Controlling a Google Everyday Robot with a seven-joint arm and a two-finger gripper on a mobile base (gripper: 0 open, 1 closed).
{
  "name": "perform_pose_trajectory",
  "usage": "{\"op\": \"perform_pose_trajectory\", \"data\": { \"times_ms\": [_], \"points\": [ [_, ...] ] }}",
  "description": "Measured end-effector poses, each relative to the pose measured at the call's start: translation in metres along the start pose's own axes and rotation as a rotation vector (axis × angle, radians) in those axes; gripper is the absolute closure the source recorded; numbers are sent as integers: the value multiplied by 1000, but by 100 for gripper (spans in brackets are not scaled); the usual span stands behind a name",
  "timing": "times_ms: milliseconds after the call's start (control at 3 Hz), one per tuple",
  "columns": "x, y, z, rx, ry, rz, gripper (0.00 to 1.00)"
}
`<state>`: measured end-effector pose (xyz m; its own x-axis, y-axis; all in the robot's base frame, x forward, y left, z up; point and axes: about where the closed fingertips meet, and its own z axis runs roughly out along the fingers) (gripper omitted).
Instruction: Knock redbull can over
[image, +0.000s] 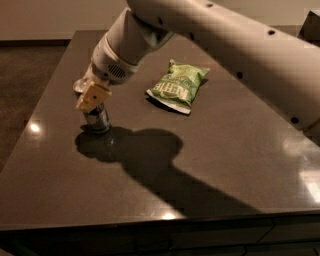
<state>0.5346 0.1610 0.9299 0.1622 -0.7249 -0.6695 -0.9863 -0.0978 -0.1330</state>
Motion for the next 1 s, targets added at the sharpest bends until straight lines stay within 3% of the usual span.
{"op": "perform_pose_trajectory", "data": {
  "times_ms": [333,1000],
  "points": [
    [8,0,-24,-25,69,16,97],
    [45,14,-73,-14,350,25,100]
  ]
}}
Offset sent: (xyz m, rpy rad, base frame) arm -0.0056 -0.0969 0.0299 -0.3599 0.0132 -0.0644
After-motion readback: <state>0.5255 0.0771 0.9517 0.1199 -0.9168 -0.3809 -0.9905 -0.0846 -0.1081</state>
